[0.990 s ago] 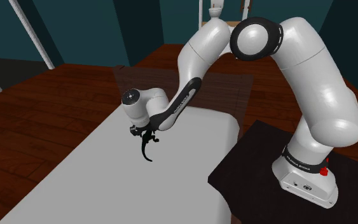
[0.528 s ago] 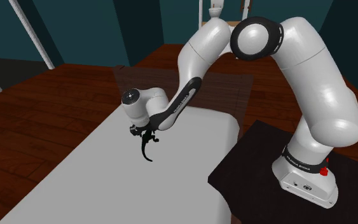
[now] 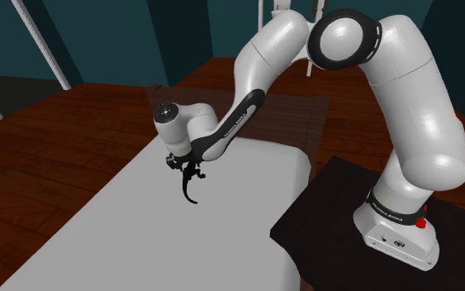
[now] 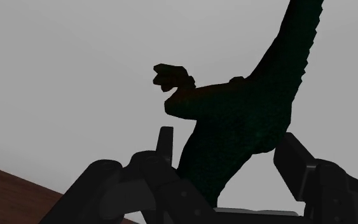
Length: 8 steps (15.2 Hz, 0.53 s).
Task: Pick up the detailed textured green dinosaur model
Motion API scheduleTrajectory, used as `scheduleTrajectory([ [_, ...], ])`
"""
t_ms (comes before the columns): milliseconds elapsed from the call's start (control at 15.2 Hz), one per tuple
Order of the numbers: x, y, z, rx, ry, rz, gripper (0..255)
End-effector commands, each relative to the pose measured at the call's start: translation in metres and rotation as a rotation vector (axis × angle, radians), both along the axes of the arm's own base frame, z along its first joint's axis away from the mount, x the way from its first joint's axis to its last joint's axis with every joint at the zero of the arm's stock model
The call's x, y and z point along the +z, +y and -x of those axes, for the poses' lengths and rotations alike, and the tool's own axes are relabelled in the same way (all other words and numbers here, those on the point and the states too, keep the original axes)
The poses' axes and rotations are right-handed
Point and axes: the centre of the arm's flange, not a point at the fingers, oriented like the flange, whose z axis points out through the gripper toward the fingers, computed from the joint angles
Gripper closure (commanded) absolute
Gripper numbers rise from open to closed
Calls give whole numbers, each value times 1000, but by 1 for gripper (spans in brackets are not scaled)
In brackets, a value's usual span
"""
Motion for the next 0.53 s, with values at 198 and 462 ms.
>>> scheduleTrajectory([
  [198, 27, 0, 1, 0, 0, 0, 255],
  [462, 38, 0, 1, 0, 0, 0, 255],
])
